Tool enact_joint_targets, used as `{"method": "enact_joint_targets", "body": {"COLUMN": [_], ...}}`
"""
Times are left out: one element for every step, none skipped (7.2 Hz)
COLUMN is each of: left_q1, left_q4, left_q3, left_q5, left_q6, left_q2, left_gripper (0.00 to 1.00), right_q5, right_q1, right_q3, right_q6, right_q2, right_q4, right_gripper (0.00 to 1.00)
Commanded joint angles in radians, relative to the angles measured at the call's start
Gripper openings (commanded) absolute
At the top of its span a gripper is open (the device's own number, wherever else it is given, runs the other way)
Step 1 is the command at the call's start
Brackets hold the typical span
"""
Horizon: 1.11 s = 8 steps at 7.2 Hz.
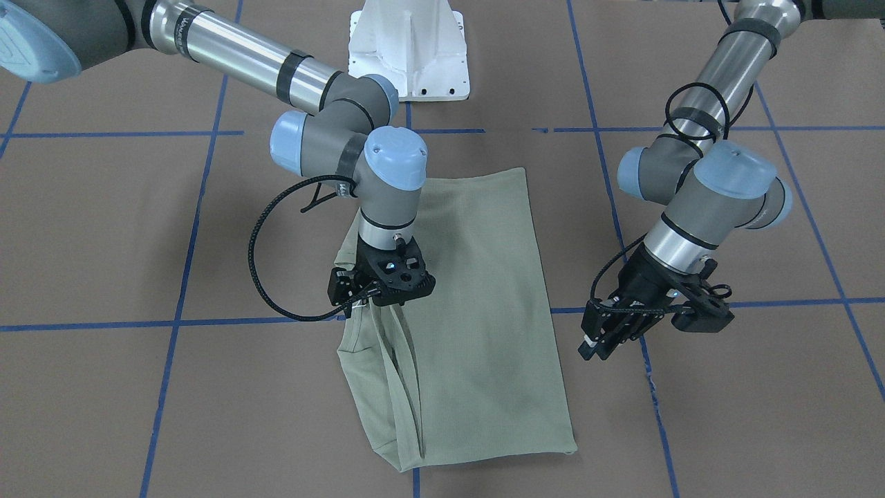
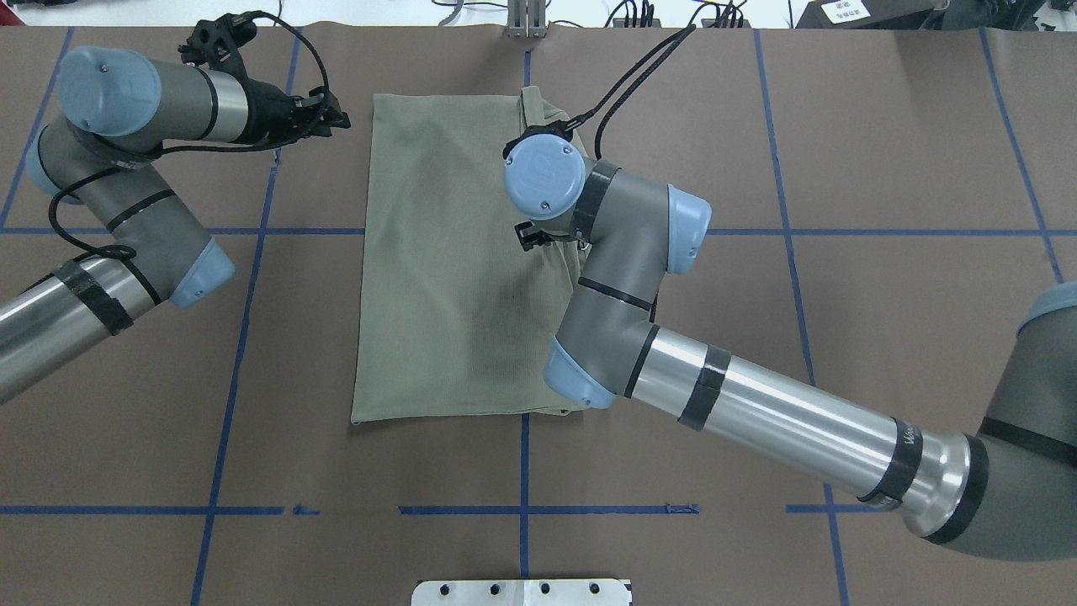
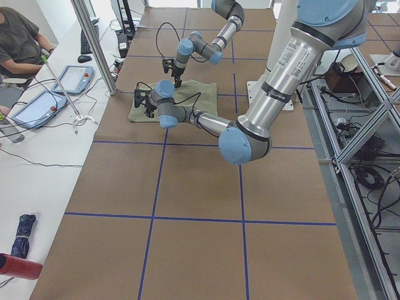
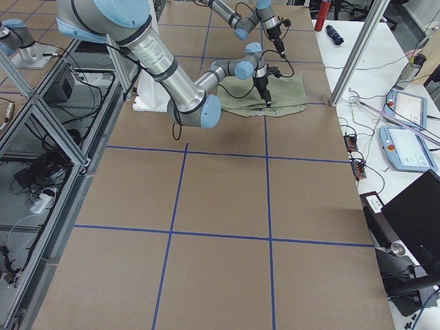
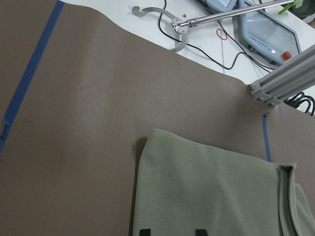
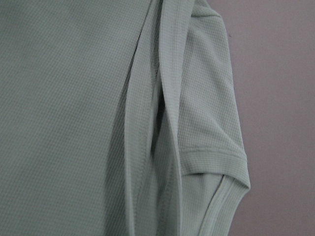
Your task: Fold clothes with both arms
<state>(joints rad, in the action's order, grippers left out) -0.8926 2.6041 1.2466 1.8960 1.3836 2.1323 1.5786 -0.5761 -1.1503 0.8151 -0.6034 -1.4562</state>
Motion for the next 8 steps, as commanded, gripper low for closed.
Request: {"method": "enact_joint_targets", "body": {"left_q1": [0.001, 0.001, 0.001, 0.001, 0.001, 0.001, 0.000, 0.000], "left_q4": [0.001, -0.001, -0.001, -0.001, -0.001, -0.001, 0.001, 0.001], "left_q3": [0.001, 0.001, 0.001, 0.001, 0.002, 0.011, 0.014, 0.036], "left_q5": [0.000, 0.000, 0.000, 0.000, 0.000, 0.006, 0.029, 0.032], "left_q6": [0.000, 0.000, 0.000, 0.000, 0.000, 0.000, 0.002, 0.026], "left_q2": [0.000, 0.000, 0.000, 0.000, 0.001, 0.000, 0.000, -0.005], "left_gripper": [0.42, 0.42, 0.42, 0.42, 0.42, 0.42, 0.42, 0.42], "right_q5": [0.001, 0.014, 0.117, 0.127, 0.171, 0.181, 0.188, 0.187], "right_q1": [-0.005, -0.046, -0.126, -0.163, -0.200, -0.200, -0.196, -0.153], "right_q3": [0.098, 0.107, 0.106, 0.087, 0.033, 0.023, -0.018, -0.095], "right_q6": [0.002, -0.017, -0.110, -0.192, -0.241, -0.234, -0.158, -0.028], "right_q2": [0.022, -0.001, -0.019, -0.091, -0.110, -0.080, -0.087, -0.116], "right_q4": [0.057, 0.063, 0.062, 0.075, 0.048, 0.027, 0.027, 0.027], "right_gripper": [1.00, 1.00, 1.00, 1.00, 1.00, 1.00, 1.00, 1.00]}}
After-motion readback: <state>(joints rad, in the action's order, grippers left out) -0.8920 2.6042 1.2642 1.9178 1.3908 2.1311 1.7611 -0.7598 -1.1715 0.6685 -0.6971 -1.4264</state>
